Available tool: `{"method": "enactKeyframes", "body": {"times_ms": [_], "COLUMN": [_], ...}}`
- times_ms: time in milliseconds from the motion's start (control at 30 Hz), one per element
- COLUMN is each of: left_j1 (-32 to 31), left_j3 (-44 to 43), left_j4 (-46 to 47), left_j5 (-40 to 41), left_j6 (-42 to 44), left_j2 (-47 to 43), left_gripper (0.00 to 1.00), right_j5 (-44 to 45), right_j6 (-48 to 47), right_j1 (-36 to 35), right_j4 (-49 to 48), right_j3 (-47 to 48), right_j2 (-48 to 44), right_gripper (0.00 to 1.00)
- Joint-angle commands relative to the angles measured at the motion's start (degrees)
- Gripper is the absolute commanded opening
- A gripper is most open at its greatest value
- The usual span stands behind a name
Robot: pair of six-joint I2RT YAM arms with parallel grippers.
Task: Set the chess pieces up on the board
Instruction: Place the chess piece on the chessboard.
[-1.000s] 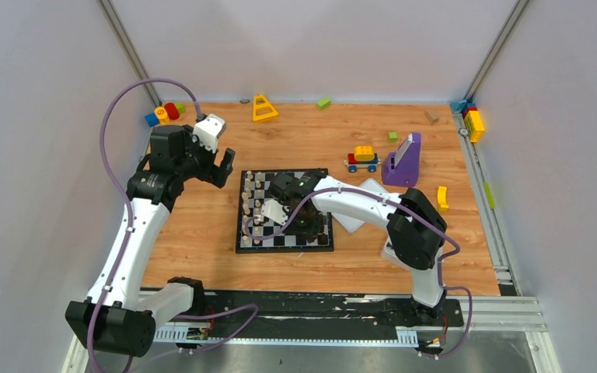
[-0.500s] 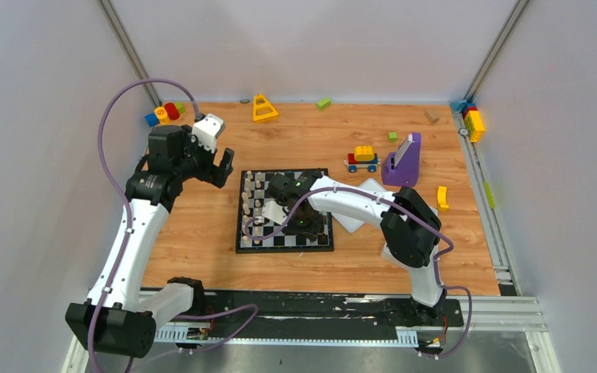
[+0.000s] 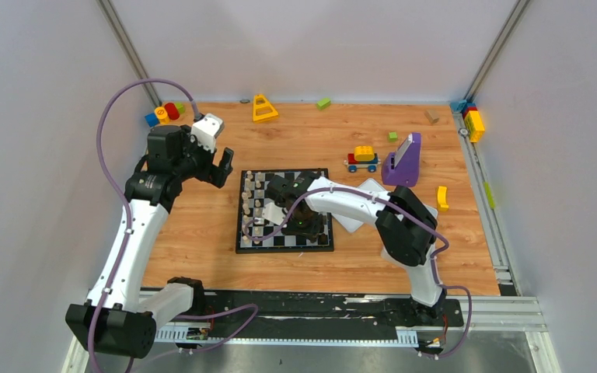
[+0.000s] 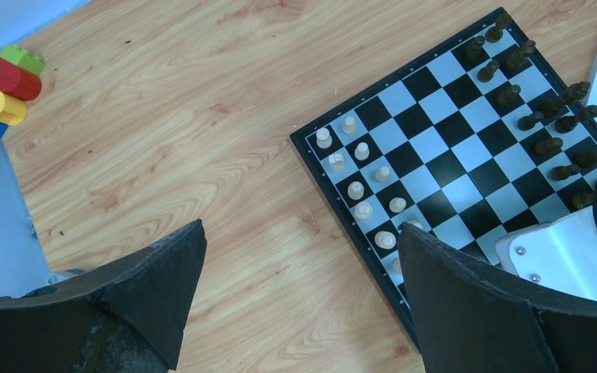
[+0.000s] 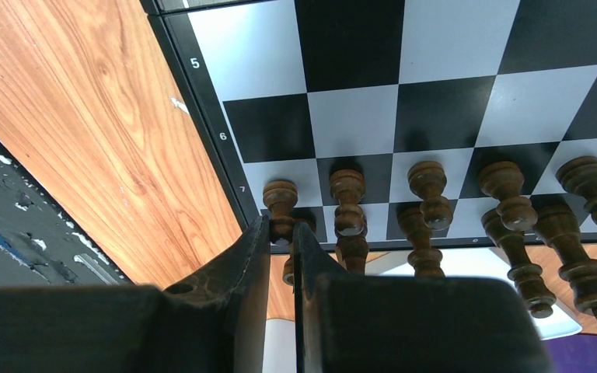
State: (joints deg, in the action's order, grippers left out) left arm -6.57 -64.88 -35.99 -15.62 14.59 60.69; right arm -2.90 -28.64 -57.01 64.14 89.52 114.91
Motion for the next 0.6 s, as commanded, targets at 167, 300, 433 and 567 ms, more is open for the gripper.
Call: {"method": "enactKeyframes", "body": {"times_ms": [167,300,433,567], "left_j1": [0.95,1.11,1.18,1.19], "left_j3": [-0.38,-0.21,-0.02,0.25], "left_j4": [0.74,0.79,0.86,1.04], "left_j5": [-0.86,-0.86,-0.84,-0.67], "left_j6": [-0.51,-0.39,-0.37,-0.26], "left_j2": [-1.79,-1.95,-2.1,-2.22], "left_gripper": [1.0,1.0,1.0,1.0], "right_j5": [1.91,2.44,1.61,0.16], "right_j6": [-0.44,-0.01,0.63,1.76], "right_j1": [-1.14,-1.27,-1.26,-1.09], "right_j4": [0.27,0.04,-0.11,-0.35], "right_j3": [1.83,1.95,3.17,4.74], "right_j2": [1.07,0.82,-0.4,-2.33], "right_gripper": [0.06,0.18,0.3,0.4]}}
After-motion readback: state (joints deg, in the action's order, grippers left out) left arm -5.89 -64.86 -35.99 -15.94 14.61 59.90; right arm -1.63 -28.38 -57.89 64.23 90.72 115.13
